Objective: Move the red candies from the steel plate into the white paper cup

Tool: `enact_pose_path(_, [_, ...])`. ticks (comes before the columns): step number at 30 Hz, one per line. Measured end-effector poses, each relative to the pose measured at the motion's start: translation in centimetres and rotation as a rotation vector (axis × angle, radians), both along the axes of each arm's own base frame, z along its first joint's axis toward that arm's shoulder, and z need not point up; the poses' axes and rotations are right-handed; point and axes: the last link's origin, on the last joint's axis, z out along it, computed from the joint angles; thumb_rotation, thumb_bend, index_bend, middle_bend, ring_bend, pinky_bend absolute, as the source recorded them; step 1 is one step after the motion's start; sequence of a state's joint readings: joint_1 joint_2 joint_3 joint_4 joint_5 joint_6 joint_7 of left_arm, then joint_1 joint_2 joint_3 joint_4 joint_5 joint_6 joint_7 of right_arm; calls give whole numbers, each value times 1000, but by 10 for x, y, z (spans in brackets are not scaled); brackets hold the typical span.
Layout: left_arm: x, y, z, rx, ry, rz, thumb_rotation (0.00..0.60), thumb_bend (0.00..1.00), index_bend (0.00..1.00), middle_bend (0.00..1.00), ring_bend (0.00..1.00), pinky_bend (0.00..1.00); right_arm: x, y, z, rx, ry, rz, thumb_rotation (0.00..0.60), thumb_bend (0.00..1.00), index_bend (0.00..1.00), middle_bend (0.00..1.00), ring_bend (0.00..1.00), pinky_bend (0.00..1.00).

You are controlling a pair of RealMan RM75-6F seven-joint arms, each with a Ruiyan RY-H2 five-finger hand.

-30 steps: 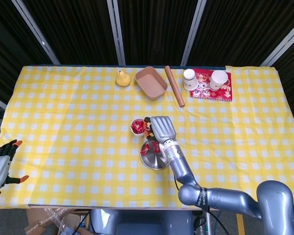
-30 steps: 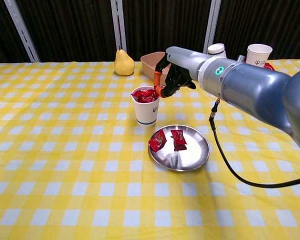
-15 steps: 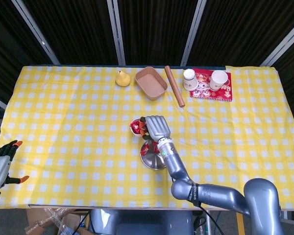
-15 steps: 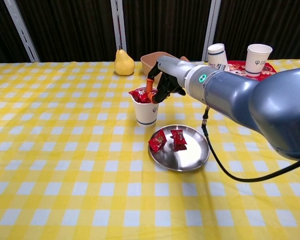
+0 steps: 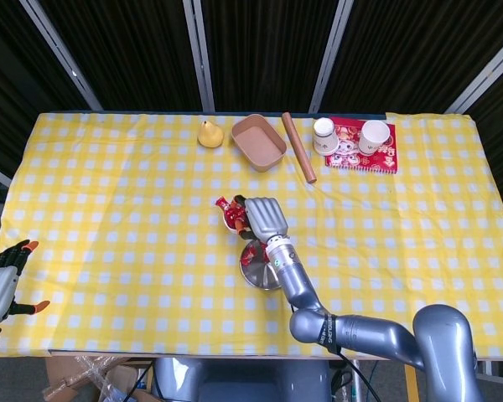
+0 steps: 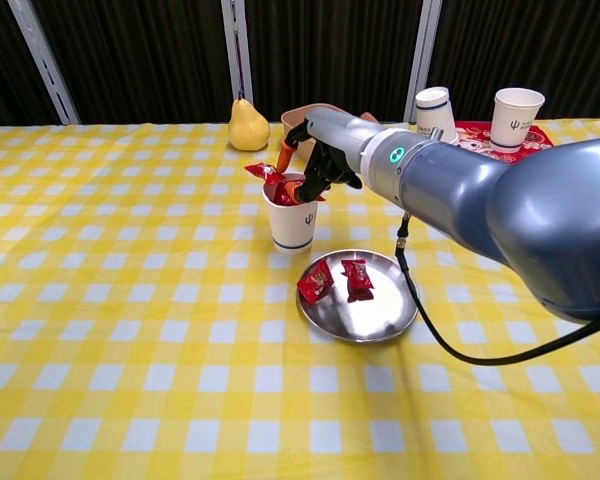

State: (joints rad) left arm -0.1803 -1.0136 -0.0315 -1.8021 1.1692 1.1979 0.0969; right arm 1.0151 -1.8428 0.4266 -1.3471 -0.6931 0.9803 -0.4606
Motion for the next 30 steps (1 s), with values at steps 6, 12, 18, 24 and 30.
enact_pose_path(6, [0, 0, 0, 0, 0, -2, 600, 52, 0, 0, 0, 0, 3, 5, 2, -1, -7, 13, 600, 462, 321, 866, 911, 833])
enact_pose_path(12, [0, 0, 0, 1, 0, -5, 600, 52, 0, 0, 0, 0, 4, 11, 2, 3, -12, 17, 600, 462, 320, 866, 911, 833])
enact_pose_path(18, [0, -1, 1, 7, -1, -8, 600, 51, 0, 0, 0, 0, 7, 17, 7, -3, -21, 28, 600, 462, 321, 866, 911, 833])
enact_pose_path(24, [0, -1, 1, 7, -2, -11, 600, 51, 0, 0, 0, 0, 4, 24, 22, -23, -30, 43, 600, 462, 321, 866, 911, 828])
enact_pose_path(30, [1, -1, 0, 4, -1, -17, 600, 52, 0, 0, 0, 0, -8, 36, 40, -31, -20, 48, 600, 462, 320, 866, 911, 828])
